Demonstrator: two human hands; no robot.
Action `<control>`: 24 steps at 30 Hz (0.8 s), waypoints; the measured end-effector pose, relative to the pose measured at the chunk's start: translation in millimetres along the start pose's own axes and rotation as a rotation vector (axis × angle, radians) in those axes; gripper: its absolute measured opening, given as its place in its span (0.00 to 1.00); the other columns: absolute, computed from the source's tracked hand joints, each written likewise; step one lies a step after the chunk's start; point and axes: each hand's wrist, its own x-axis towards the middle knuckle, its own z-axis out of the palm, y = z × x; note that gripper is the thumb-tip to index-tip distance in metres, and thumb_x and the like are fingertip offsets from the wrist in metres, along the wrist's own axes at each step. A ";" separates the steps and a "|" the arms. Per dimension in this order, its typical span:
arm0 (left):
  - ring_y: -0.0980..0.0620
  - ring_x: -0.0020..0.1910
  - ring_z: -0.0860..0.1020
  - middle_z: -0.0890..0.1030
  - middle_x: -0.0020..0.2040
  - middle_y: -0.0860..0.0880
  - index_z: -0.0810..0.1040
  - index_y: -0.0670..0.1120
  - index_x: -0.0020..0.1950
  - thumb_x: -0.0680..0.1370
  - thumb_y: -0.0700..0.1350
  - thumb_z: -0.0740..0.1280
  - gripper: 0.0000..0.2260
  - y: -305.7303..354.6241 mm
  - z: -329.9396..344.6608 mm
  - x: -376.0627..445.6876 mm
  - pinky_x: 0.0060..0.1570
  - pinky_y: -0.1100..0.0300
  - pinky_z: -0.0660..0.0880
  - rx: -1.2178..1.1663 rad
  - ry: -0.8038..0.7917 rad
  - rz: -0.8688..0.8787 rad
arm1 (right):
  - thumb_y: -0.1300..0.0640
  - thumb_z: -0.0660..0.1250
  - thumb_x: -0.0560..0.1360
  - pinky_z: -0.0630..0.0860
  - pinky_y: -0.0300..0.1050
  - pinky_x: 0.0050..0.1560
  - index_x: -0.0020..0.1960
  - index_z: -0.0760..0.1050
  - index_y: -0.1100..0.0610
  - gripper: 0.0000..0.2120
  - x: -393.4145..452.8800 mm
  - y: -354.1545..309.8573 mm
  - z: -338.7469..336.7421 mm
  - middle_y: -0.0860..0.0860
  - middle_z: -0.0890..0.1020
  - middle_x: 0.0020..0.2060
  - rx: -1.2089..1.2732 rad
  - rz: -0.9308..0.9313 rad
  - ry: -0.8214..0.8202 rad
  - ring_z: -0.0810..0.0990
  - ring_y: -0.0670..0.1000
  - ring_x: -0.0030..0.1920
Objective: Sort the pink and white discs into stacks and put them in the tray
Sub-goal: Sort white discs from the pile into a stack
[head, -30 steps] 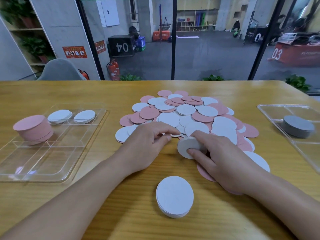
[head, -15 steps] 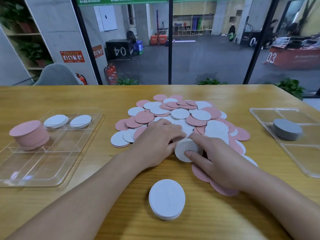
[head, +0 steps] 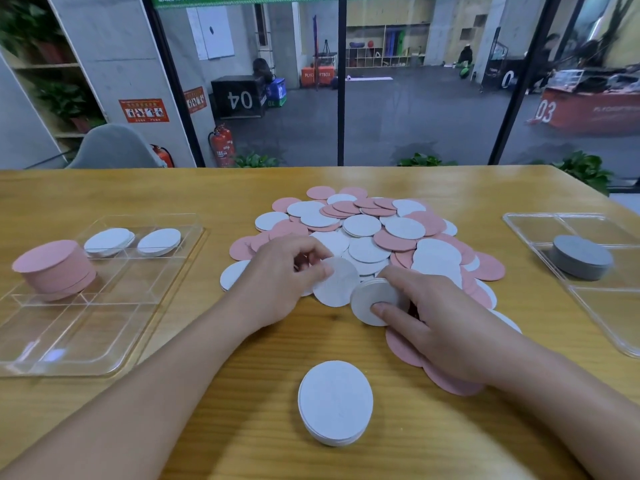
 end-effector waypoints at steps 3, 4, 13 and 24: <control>0.60 0.36 0.75 0.85 0.41 0.56 0.87 0.51 0.47 0.83 0.46 0.75 0.06 -2.0 -13.4 1.6 0.40 0.66 0.71 -0.041 0.003 0.025 | 0.46 0.66 0.85 0.68 0.41 0.36 0.44 0.67 0.46 0.13 1.1 0.7 1.6 0.40 0.78 0.37 -0.002 0.001 0.008 0.73 0.46 0.35; 0.60 0.36 0.75 0.85 0.41 0.56 0.87 0.49 0.47 0.83 0.45 0.75 0.06 -0.3 -16.3 1.9 0.41 0.66 0.71 -0.052 0.000 0.038 | 0.46 0.66 0.85 0.68 0.40 0.36 0.44 0.67 0.46 0.13 1.5 0.9 1.9 0.39 0.78 0.37 -0.004 0.002 0.011 0.73 0.46 0.36; 0.48 0.48 0.85 0.89 0.48 0.49 0.90 0.47 0.58 0.86 0.37 0.69 0.10 10.8 -4.2 -7.5 0.53 0.56 0.82 -0.226 -0.285 0.149 | 0.45 0.64 0.85 0.68 0.38 0.41 0.55 0.71 0.42 0.03 1.6 -7.0 5.3 0.40 0.79 0.40 -0.052 0.030 0.022 0.75 0.41 0.47; 0.50 0.64 0.75 0.79 0.55 0.52 0.73 0.50 0.49 0.90 0.55 0.59 0.14 -15.4 4.4 12.7 0.63 0.43 0.75 0.414 -0.164 0.065 | 0.47 0.65 0.86 0.66 0.39 0.41 0.43 0.64 0.46 0.16 3.2 -7.8 7.0 0.44 0.75 0.36 -0.023 0.028 0.033 0.72 0.43 0.44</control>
